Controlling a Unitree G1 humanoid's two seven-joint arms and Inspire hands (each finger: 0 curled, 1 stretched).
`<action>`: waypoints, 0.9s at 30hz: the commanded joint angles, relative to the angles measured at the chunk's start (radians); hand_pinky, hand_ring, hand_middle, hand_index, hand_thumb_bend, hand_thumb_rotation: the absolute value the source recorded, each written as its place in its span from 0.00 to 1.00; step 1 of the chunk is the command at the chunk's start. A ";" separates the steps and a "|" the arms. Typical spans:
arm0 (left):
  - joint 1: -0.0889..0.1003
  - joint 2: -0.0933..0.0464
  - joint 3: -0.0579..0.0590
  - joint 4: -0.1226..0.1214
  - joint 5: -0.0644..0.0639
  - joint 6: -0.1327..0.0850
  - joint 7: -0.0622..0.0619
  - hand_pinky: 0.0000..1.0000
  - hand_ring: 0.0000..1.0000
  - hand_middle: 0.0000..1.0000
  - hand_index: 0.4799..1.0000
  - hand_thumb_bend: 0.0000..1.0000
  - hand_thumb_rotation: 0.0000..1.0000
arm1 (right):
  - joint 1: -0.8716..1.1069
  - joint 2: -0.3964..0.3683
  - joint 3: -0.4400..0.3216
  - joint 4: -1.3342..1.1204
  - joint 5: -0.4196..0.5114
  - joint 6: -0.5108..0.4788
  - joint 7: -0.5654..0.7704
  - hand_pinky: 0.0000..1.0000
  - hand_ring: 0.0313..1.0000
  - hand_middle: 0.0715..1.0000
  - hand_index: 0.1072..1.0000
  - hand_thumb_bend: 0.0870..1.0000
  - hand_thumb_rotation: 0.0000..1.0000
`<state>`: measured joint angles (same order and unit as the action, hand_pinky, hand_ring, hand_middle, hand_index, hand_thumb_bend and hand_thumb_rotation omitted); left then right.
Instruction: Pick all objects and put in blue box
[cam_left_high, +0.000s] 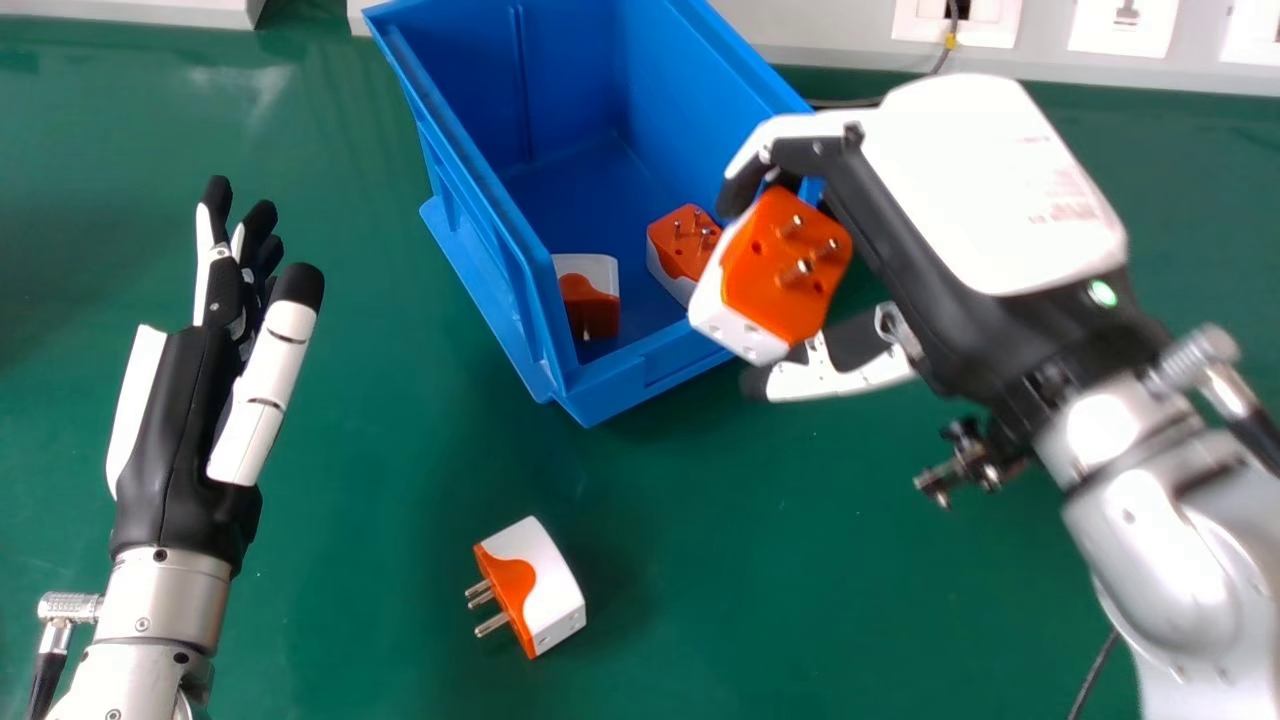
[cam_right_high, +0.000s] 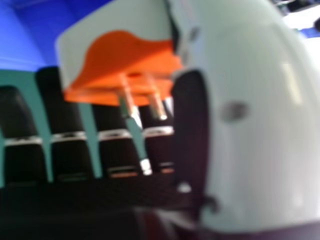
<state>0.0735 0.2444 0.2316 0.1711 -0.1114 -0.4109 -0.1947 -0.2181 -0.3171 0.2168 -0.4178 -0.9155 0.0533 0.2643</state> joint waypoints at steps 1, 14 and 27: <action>-0.010 0.007 -0.002 -0.010 0.009 -0.029 0.000 1.00 1.00 1.00 1.00 0.60 0.86 | -0.097 0.019 0.012 0.072 -0.011 -0.009 -0.056 0.31 0.40 0.49 0.51 0.44 0.00; 0.013 0.013 -0.001 -0.031 0.016 -0.023 0.001 1.00 1.00 1.00 1.00 0.60 0.86 | -0.529 0.107 0.117 0.676 0.008 -0.014 -0.236 0.30 0.40 0.48 0.51 0.44 0.00; 0.016 0.011 -0.008 -0.044 0.024 -0.004 0.010 1.00 1.00 1.00 1.00 0.62 0.87 | -0.880 0.176 0.276 1.182 -0.031 0.006 -0.337 0.32 0.42 0.50 0.44 0.44 0.00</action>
<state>0.0929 0.2498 0.2228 0.1488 -0.0957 -0.4097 -0.1882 -1.0227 -0.1495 0.4871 0.7392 -0.9442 0.0697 -0.0372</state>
